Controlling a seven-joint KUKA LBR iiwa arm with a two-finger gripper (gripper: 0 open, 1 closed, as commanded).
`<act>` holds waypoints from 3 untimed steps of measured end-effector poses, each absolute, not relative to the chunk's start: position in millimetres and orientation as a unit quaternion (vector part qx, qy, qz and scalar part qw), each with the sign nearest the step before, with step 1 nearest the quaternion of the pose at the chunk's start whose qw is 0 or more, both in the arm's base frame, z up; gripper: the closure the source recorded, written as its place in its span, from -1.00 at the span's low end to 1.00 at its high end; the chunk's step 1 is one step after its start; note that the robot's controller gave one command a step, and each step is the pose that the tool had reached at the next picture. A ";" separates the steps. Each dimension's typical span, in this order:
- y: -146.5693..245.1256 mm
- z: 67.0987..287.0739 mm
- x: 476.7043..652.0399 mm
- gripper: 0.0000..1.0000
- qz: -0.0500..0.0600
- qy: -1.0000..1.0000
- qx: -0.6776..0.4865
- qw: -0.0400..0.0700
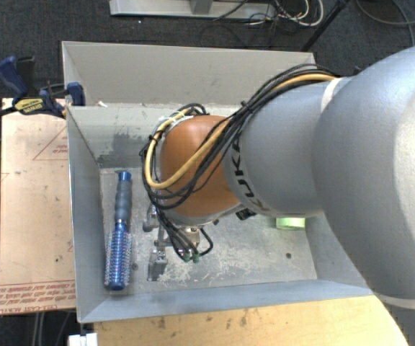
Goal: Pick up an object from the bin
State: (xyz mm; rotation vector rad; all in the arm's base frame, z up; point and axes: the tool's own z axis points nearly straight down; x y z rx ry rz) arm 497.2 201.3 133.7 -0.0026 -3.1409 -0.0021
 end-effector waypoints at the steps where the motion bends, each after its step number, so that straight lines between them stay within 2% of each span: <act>1: 108.3 79.4 510.0 -1.00 0.001 -1.000 -0.023 0.000; 2: 43.0 116.1 535.7 -1.00 0.001 -0.997 -0.074 -0.003; 3: 29.1 111.5 610.3 -1.00 0.000 -1.000 0.004 -0.003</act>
Offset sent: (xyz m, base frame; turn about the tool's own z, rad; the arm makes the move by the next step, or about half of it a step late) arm 0.0121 -0.0883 -0.0522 0.0356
